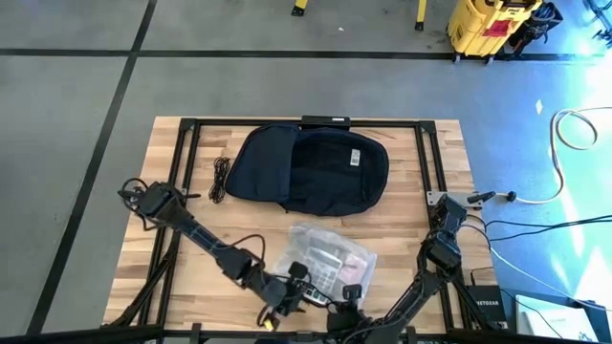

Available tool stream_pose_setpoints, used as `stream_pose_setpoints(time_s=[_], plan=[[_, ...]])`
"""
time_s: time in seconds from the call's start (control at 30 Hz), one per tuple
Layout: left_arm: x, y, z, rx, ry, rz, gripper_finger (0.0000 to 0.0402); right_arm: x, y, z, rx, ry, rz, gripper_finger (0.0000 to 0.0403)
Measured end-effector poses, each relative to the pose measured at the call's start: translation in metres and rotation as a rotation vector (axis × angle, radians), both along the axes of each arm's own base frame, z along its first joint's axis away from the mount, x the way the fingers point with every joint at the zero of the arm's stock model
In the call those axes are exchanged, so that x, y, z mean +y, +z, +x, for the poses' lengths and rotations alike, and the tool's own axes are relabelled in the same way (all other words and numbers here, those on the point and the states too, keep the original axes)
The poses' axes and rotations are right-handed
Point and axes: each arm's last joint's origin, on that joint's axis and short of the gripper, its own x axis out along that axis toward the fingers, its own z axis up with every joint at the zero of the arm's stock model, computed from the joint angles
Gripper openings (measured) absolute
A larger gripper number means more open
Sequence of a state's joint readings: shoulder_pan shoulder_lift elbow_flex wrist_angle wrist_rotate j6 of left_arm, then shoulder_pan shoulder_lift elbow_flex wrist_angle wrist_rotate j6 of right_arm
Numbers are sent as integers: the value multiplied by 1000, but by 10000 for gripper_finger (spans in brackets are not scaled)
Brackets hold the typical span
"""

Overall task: Unpack backpack
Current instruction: Remove the gray calculator from the transparent zip bag

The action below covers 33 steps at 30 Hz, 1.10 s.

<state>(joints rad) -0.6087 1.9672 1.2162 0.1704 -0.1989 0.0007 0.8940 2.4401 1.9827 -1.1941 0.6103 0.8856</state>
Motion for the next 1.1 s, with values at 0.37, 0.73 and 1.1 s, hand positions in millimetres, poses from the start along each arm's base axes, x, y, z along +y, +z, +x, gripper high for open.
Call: stream_pose_setpoints(time_s=[0.37, 0.73, 1.1], plan=[[-13, -51, -38, -11, 239, 439, 63, -10, 2, 11, -20, -28, -20, 1], [4, -56, -41, 127, 535, 5, 59, -14, 2, 15, 1, -22, -22, 0], [11, -32, -54, 136, 601, 22, 59, -22, 1, 17, 22, -34, -67, 0]])
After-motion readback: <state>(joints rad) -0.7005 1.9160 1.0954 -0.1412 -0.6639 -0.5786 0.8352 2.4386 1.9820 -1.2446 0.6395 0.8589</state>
